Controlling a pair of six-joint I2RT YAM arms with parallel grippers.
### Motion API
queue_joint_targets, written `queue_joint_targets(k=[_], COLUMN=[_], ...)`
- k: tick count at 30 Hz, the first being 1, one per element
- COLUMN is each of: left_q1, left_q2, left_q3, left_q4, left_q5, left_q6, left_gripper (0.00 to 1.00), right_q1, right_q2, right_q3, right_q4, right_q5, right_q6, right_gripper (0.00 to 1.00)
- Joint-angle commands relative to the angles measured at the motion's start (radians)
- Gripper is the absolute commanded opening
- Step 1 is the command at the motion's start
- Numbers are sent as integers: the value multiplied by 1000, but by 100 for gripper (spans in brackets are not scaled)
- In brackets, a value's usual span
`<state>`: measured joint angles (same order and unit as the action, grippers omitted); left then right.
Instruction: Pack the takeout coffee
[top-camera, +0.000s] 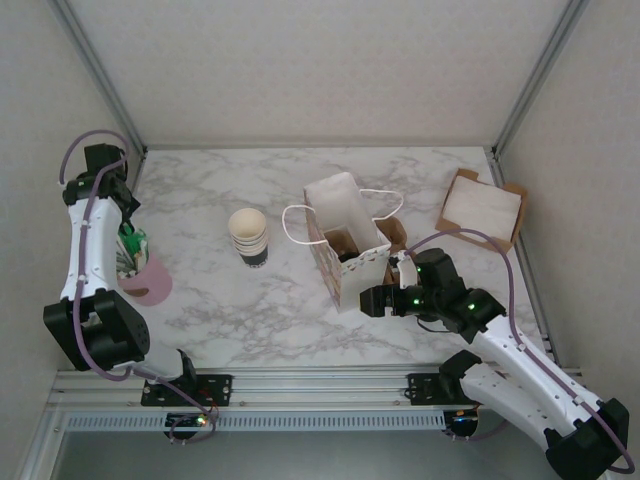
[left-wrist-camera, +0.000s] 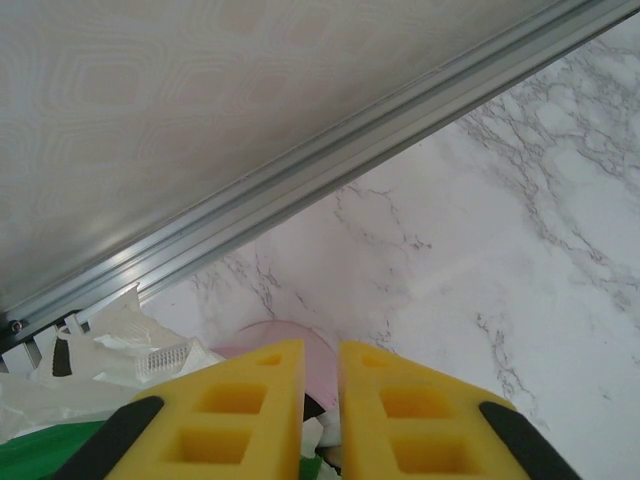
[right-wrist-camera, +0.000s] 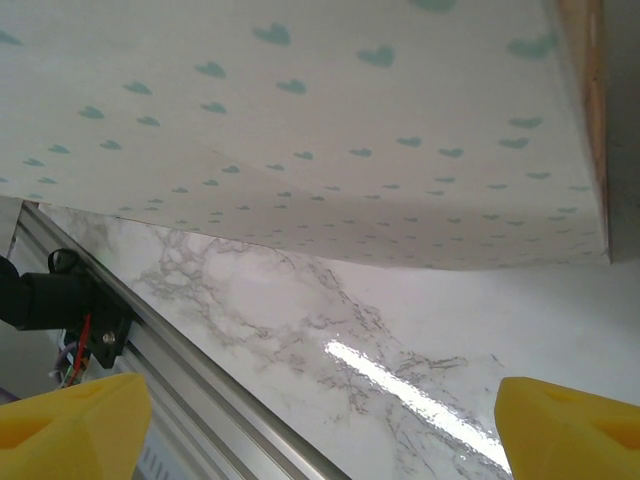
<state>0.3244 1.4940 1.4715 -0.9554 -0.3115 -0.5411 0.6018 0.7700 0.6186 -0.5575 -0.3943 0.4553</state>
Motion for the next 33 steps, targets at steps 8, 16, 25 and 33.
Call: queue_joint_targets(k=[8,16,25,33], left_q1=[7,8,7,6], left_q2=[-28,-37,-63,-143], left_q3=[52,63,160,295], left_q4=[-45,-49,-88,-125], left_q5=[-9,-3,-31,-28], left_q6=[16,27,67,75], left_gripper=[13,8,0,0], right_q1=[-14,-19,-21,-21], right_q2=[7,8,9,9], right_q3=[-11,-13,-11,-5], right_q4=[29,30,28,17], right_q5=[-25,-28,-26,-18], right_q6=[-24,-23,-23,-20], right_gripper=[89,89,90,91])
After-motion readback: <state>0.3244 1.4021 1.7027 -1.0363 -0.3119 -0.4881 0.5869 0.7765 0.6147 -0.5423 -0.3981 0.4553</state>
